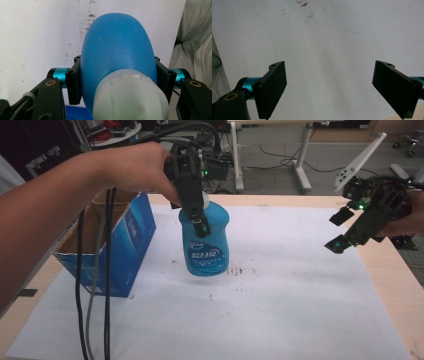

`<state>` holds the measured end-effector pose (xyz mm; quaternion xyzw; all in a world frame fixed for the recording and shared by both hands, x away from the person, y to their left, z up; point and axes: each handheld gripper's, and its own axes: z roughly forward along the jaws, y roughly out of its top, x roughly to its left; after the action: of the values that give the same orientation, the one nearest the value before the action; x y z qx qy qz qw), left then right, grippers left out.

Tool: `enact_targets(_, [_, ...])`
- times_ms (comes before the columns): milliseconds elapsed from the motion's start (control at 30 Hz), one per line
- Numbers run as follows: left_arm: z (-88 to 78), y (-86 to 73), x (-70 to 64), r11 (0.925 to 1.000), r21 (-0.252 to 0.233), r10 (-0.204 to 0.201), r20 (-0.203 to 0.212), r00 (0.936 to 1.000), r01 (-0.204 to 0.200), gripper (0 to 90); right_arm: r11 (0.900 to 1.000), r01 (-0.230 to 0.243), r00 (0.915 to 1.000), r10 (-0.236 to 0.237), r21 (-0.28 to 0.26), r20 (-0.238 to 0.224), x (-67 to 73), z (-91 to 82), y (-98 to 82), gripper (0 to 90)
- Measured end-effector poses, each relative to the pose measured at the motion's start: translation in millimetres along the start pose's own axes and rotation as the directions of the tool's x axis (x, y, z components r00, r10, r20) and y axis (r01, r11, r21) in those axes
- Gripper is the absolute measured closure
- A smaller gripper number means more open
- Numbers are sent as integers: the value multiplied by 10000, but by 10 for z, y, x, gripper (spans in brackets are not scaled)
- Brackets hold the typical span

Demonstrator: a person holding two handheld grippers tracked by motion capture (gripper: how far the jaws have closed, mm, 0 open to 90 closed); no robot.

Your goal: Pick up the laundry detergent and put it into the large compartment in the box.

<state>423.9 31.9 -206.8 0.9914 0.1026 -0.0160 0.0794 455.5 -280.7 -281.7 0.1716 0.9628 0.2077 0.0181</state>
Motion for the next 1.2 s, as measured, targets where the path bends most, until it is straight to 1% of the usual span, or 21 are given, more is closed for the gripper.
enact_targets(67, [-94, -47, -7, 9998, -91, -177, -17, 9998, 177, 376, 10000, -26, 10000, 26, 26, 8, 10, 2, 7, 115])
enact_targets(133, [-181, -95, -15, 9994, -146, -307, -59, 9995, 306, 376, 10000, 48, 10000, -48, 42, 9, 13, 7, 14, 114])
enact_targets(267, [-338, -195, -28, 9984, -163, -554, -279, 9981, 550, 376, 10000, 65, 10000, -65, 57, 7, 21, 13, 24, 115])
enact_targets(367, [-456, -275, -38, 9966, -275, -786, -295, 9965, 778, 376, 10000, 62, 10000, -62, 53, 12, 25, 16, 29, 115])
enact_targets(400, [-482, -292, -38, 9965, -281, -794, -312, 9964, 785, 376, 10000, 50, 10000, -50, 78, 11, 26, 16, 32, 115])
enact_targets(567, [-621, -411, -43, 9936, -223, -1116, -413, 9929, 1107, 376, 9999, 122, 9999, -122, 0, -7, 32, 18, 47, 115])
enact_targets(733, [-747, -542, -48, 9890, -259, -1471, -516, 9878, 1459, 377, 9999, 136, 9999, -136, -23, -7, 36, 17, 55, 115])
enact_targets(800, [-806, -610, -52, 9851, -349, -1703, -538, 9839, 1685, 377, 9999, 116, 9999, -116, -8, -2, 35, 15, 53, 114])
enact_targets(867, [-849, -654, -49, 9843, -347, -1751, -570, 9829, 1733, 377, 10000, 79, 10000, -79, -11, 2, 32, 14, 49, 114])
enact_targets(1067, [-1015, -838, -55, 9749, -386, -2214, -727, 9725, 2191, 377, 10000, 5, 10000, -5, -57, 3, 28, 8, 42, 115])
enact_targets(1100, [-1015, -838, -55, 9749, -386, -2214, -727, 9725, 2191, 377, 10000, 5, 10000, -5, -57, 3, 28, 8, 42, 115])
enact_targets(1133, [-1077, -895, -53, 9725, -396, -2321, -764, 9697, 2297, 377, 10000, 51, 10000, -51, -62, -4, 24, 7, 40, 114])
enact_targets(1200, [-1140, -953, -51, 9690, -458, -2459, -847, 9656, 2427, 377, 9999, 83, 10000, -83, -94, -17, 19, 5, 37, 114])
